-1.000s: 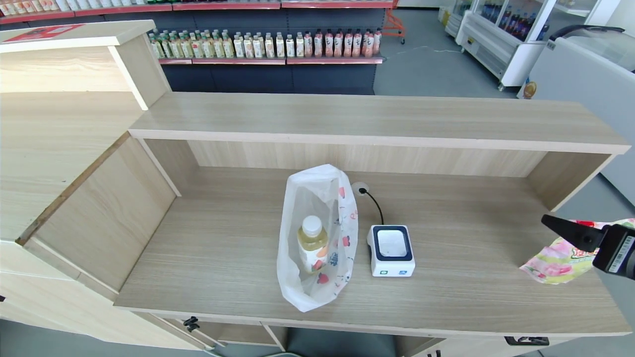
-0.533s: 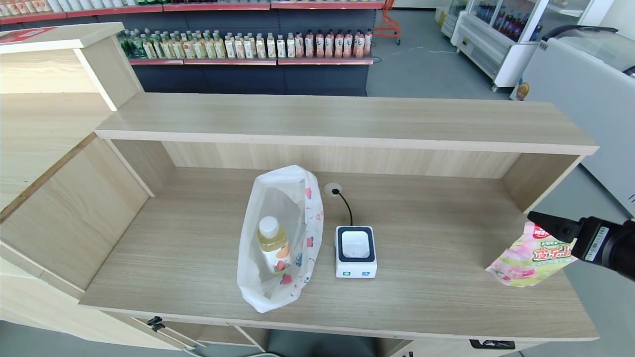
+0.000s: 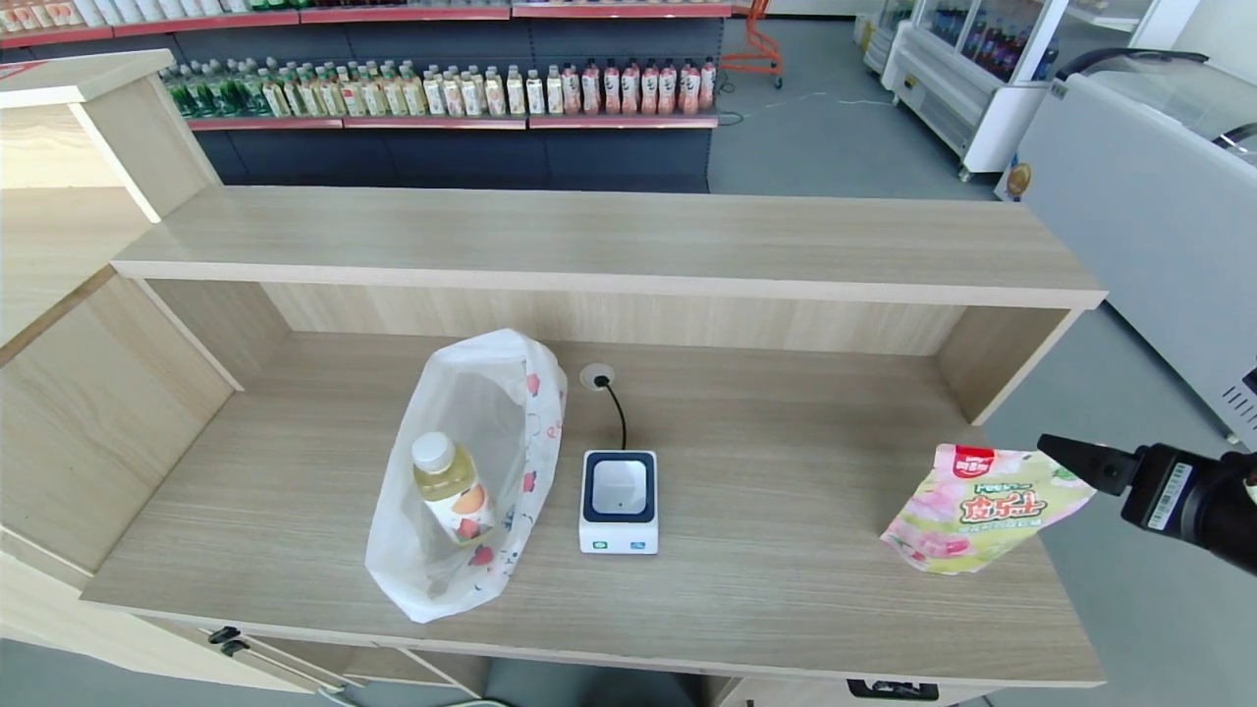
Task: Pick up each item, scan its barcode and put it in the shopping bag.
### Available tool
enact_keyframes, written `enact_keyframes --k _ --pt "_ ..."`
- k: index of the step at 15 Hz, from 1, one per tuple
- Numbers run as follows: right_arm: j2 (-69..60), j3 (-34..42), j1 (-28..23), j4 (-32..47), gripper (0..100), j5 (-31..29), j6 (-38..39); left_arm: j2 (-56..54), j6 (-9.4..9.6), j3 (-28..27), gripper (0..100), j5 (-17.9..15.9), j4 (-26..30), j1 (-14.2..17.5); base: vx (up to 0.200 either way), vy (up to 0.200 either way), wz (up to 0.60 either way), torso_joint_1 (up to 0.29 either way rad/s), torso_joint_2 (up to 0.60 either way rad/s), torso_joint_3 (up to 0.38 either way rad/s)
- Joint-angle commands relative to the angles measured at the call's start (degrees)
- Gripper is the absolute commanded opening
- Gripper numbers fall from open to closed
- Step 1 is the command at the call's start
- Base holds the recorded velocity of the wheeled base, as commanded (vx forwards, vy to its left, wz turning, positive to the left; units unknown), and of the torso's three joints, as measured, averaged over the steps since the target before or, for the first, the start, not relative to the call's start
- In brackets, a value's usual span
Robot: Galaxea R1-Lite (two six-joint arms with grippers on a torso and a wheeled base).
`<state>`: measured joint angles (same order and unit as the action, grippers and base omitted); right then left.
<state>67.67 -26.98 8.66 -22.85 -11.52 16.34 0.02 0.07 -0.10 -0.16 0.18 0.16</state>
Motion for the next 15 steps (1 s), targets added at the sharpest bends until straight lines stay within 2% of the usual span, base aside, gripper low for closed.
enact_keyframes --k 1,5,7,9,11,12,15 --pt "-0.35 0.26 0.05 -0.01 100 0.01 0.54 -0.02 -0.07 0.01 100 -0.02 -0.01 0.02 0.0 -0.2 0.0 0.012 0.0 -0.007" --pt "-0.61 0.35 0.05 0.52 100 -0.7 6.43 -0.02 0.1 0.01 100 0.07 -0.01 0.02 0.0 -0.2 0.0 0.001 0.0 -0.002" --pt "-0.52 0.17 0.05 0.52 100 -0.61 8.36 -0.02 -0.07 0.01 100 0.07 -0.01 0.02 0.0 0.0 0.0 0.0 0.0 0.0" --pt "-0.43 -0.97 1.01 1.4 100 -0.61 16.18 -0.02 -0.07 0.01 100 0.07 -0.01 0.02 0.0 0.0 0.0 0.0 0.0 0.0" --pt "-0.7 -1.5 1.8 4.48 100 -0.26 19.7 -0.02 -0.07 0.01 100 0.07 -0.01 0.02 0.0 0.0 0.0 0.0 0.0 0.0" --pt "-0.52 -3.26 5.14 5.27 100 -0.26 26.73 -0.02 -0.07 0.01 100 0.07 -0.01 0.02 0.0 0.0 0.0 0.0 0.0 0.0" --pt "3.79 -5.89 7.87 8.52 100 -0.35 35.96 -0.02 -0.07 0.01 100 0.07 -0.01 0.02 0.0 0.0 0.0 0.0 0.0 0.0"
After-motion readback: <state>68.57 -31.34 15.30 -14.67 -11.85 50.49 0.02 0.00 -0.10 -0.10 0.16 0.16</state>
